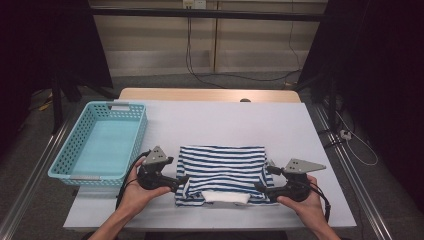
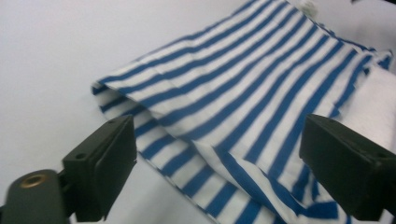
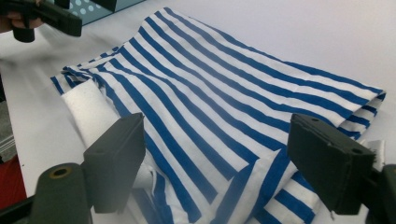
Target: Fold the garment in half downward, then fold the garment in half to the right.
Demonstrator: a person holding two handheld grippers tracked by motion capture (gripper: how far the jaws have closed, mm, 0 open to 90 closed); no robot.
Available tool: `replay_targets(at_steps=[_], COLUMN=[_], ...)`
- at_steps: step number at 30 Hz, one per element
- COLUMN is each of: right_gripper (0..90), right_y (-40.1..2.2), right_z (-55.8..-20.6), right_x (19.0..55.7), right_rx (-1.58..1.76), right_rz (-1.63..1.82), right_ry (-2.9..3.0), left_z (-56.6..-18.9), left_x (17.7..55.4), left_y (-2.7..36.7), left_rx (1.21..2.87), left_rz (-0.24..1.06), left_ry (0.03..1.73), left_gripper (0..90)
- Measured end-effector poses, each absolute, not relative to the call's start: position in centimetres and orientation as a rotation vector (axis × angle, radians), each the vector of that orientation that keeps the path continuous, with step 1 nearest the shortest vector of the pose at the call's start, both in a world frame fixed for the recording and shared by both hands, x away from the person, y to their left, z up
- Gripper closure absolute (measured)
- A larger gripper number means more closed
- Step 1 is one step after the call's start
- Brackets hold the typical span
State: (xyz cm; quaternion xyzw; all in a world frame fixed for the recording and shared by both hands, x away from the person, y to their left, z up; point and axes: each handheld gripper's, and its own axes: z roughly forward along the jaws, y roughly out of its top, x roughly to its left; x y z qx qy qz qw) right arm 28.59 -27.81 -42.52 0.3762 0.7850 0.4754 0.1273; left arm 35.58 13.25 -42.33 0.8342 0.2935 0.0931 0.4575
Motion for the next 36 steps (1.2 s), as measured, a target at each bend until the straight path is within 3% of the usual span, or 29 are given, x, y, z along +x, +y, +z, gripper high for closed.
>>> replay_targets(at_steps=[12,27,36], right_gripper=[13.8,15.7,16.5], right_y=[-26.0,-21.9,-18.3], right_z=[-41.6,-40.0,-40.9], right_x=[29.1,29.4,29.7], right_rx=[1.055,0.955,0.875], right_rz=[1.379,1.407,1.422], right_ry=[2.268,2.328,2.435], left_z=[-42.5,-41.3,-40.4], left_x=[37.5,40.2,41.9], left_y=[12.8,11.4,10.6], left_rx=[2.006,1.977,1.970], left_rz=[0.274,0.296,0.328], left_ry=[0.793,0.773,0.765], left_gripper=[7.9,8.0,7.7])
